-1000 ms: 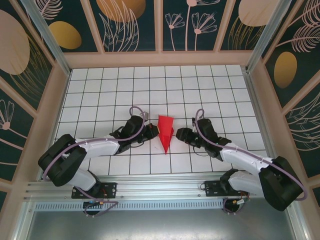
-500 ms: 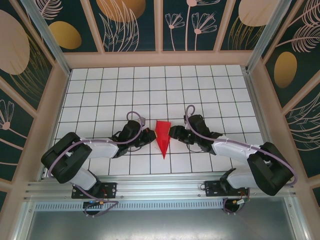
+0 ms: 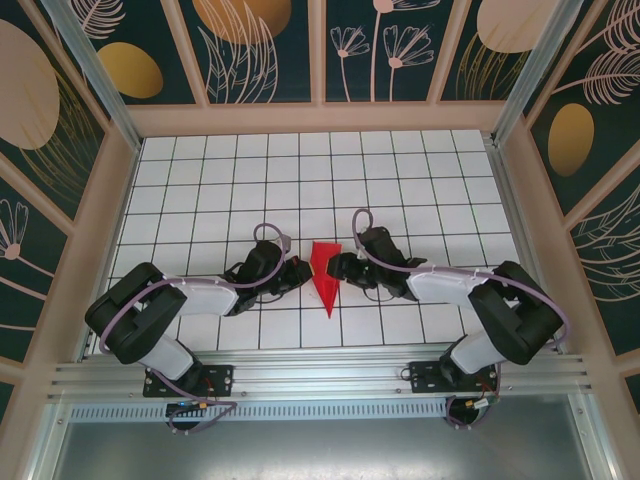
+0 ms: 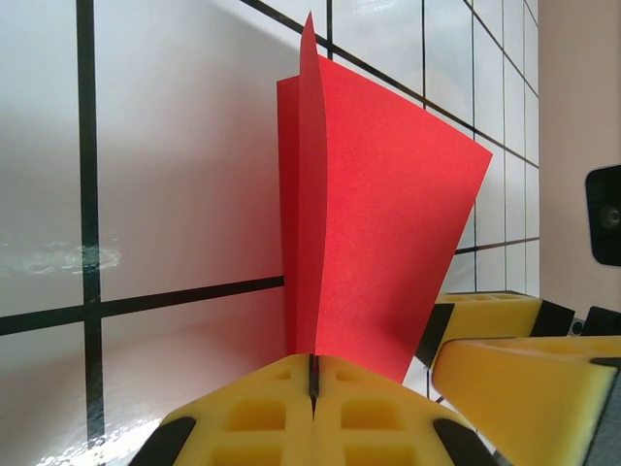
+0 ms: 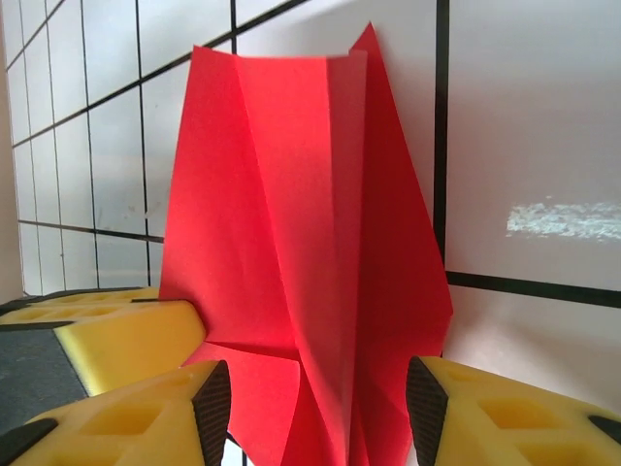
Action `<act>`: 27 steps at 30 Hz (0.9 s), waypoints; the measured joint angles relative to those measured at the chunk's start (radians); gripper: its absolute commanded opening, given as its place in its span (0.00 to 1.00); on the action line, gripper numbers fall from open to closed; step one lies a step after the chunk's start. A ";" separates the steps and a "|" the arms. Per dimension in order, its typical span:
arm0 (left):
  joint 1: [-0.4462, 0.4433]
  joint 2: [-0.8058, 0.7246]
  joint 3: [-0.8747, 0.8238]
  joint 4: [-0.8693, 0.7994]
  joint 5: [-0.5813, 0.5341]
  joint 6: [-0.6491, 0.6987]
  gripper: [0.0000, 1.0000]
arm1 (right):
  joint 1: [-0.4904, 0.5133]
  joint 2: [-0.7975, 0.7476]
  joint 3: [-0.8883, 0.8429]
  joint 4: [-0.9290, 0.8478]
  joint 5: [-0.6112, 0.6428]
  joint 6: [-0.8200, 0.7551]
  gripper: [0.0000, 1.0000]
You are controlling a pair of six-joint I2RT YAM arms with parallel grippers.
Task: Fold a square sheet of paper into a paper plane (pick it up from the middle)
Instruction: Move a paper plane to the center of the table.
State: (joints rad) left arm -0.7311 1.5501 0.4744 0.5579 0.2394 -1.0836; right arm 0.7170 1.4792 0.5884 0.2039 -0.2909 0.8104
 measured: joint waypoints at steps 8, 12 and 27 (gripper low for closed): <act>0.000 0.003 0.000 0.000 0.000 0.000 0.01 | 0.032 0.023 0.001 0.006 -0.022 0.000 0.54; 0.000 0.007 0.000 0.000 0.000 0.000 0.01 | 0.046 0.029 0.001 0.011 -0.032 0.000 0.54; 0.000 0.013 0.000 0.000 0.000 0.000 0.01 | 0.121 0.063 0.058 -0.048 0.047 -0.008 0.43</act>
State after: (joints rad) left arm -0.7311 1.5631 0.4747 0.5575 0.2398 -1.0836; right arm 0.8379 1.5425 0.6460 0.1558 -0.2443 0.8021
